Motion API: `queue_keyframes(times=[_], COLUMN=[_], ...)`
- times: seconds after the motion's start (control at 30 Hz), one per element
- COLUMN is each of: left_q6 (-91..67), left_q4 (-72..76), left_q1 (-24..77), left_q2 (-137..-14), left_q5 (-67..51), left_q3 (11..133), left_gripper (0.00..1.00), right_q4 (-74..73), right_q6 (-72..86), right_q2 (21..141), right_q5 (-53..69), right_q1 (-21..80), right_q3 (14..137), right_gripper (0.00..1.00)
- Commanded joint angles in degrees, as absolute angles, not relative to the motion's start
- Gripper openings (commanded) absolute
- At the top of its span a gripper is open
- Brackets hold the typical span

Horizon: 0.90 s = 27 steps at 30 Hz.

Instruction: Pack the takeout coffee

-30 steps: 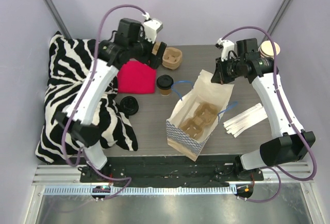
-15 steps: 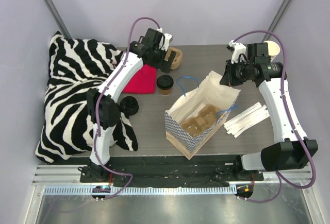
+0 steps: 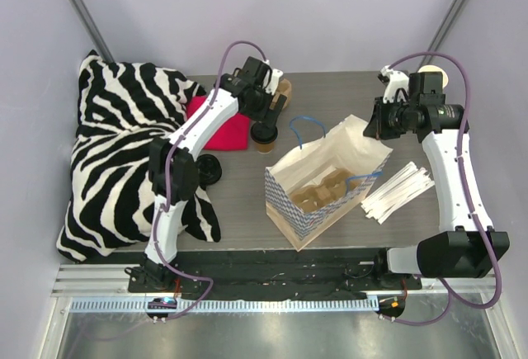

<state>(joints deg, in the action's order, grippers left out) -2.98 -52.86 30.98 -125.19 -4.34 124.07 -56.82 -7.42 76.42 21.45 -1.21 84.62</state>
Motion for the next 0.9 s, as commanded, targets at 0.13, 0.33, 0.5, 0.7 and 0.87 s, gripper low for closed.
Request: queue_keyframes(times=[0.13, 0.33, 0.5, 0.7, 0.87], left_q6=[-1.7, -1.2, -1.2, -1.3, -1.4], left_q4=[-50.4, -50.8, -50.4, -50.2, -49.3], left_q1=[32.3, 32.6, 32.6, 32.6, 32.7], left_q2=[-126.2, -127.5, -127.8, -128.1, -127.1], left_q5=[-4.6, -2.9, -1.3, -1.2, -1.8], left_q3=[122.8, 123.6, 123.3, 123.0, 122.1], left_gripper=[0.84, 0.83, 0.82, 0.78, 0.78], right_q4=[-59.3, -59.3, -59.7, -59.6, -59.6], right_q6=[-9.3, -9.3, -9.3, -9.1, -9.1], right_q2=[77.0, 77.4, 77.9, 78.2, 78.3], right_q5=[19.2, 19.4, 19.9, 20.2, 20.6], right_q1=[-1.9, -2.3, -2.3, -2.4, -2.4], right_q3=[87.6, 87.8, 88.1, 88.3, 87.8], right_gripper=[0.01, 0.01, 0.01, 0.01, 0.01])
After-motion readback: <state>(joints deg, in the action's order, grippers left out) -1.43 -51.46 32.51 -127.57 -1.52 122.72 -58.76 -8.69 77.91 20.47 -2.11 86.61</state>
